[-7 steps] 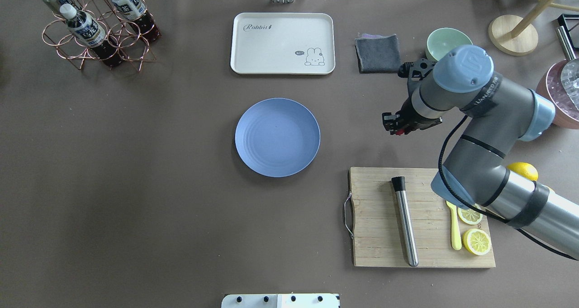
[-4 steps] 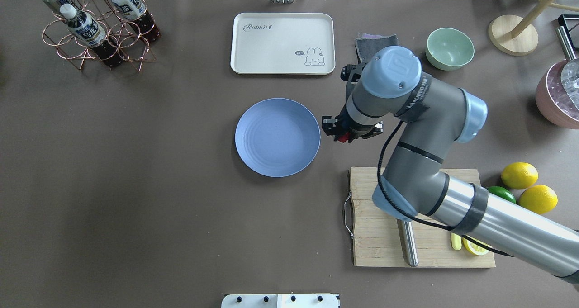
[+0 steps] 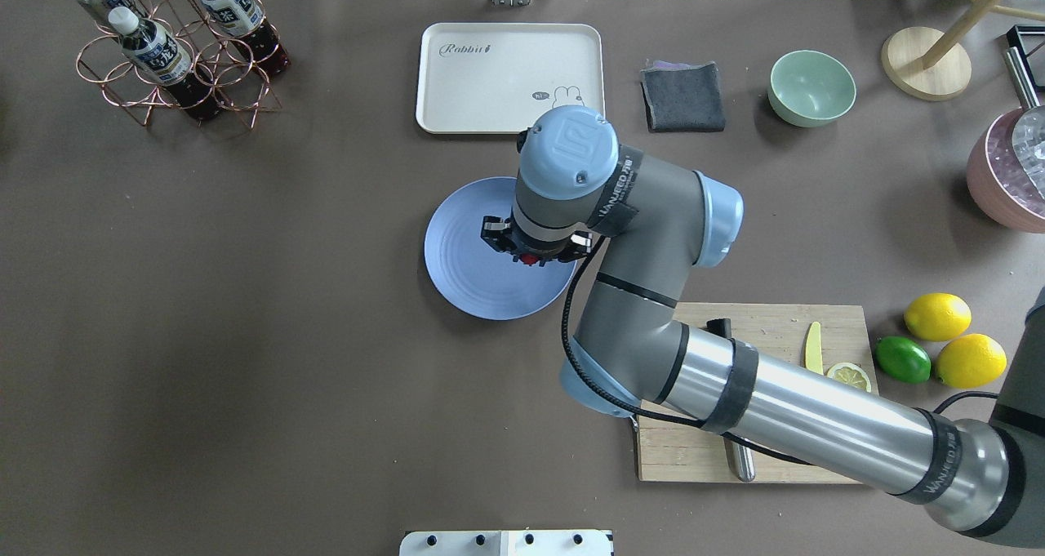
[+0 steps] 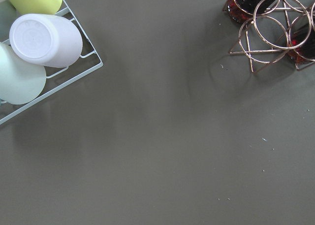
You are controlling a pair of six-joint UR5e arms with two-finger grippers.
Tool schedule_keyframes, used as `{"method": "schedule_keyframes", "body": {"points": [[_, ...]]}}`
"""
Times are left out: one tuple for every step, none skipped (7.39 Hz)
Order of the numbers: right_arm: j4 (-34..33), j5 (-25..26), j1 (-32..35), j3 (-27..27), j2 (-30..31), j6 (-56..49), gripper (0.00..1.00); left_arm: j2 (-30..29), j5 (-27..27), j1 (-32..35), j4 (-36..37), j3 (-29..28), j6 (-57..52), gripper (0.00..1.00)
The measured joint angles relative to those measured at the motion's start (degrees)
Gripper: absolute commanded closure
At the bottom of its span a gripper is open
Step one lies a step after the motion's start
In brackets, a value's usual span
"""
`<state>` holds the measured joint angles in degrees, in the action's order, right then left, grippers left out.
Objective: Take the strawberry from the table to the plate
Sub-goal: 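Carry the strawberry with the right gripper over the blue plate, then lower the strawberry onto the plate and open the right gripper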
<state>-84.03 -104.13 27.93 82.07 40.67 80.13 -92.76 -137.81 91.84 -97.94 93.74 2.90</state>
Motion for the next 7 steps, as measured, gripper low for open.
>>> {"method": "schedule_keyframes", "body": {"points": [[2.9, 1.5, -1.0, -2.7, -0.6, 0.3, 1.00, 0.0, 0.0, 0.0, 0.0, 0.0, 0.0, 0.02], [5.3, 2.3, -1.6, -4.8, -0.8, 0.4, 1.00, 0.0, 0.0, 0.0, -0.1, 0.1, 0.0, 0.02], [6.5, 2.6, -1.7, -5.9, -0.8, 0.3, 1.00, 0.0, 0.1, 0.0, -0.1, 0.1, 0.0, 0.02], [6.9, 2.7, -1.4, -6.4, -0.9, 0.0, 1.00, 0.0, 0.1, 0.0, -0.1, 0.1, 0.0, 0.02], [7.1, 2.6, -0.7, -6.5, -1.0, -0.3, 1.00, 0.0, 0.0, 0.0, -0.1, 0.1, 0.0, 0.02], [7.1, 2.5, 0.0, -6.5, -1.1, -0.8, 1.00, 0.0, 0.1, 0.0, -0.1, 0.2, 0.0, 0.02], [7.1, 2.3, 0.4, -6.6, -1.1, -1.0, 1.00, 0.0, 0.1, 0.0, -0.2, 0.2, 0.0, 0.02]]}}
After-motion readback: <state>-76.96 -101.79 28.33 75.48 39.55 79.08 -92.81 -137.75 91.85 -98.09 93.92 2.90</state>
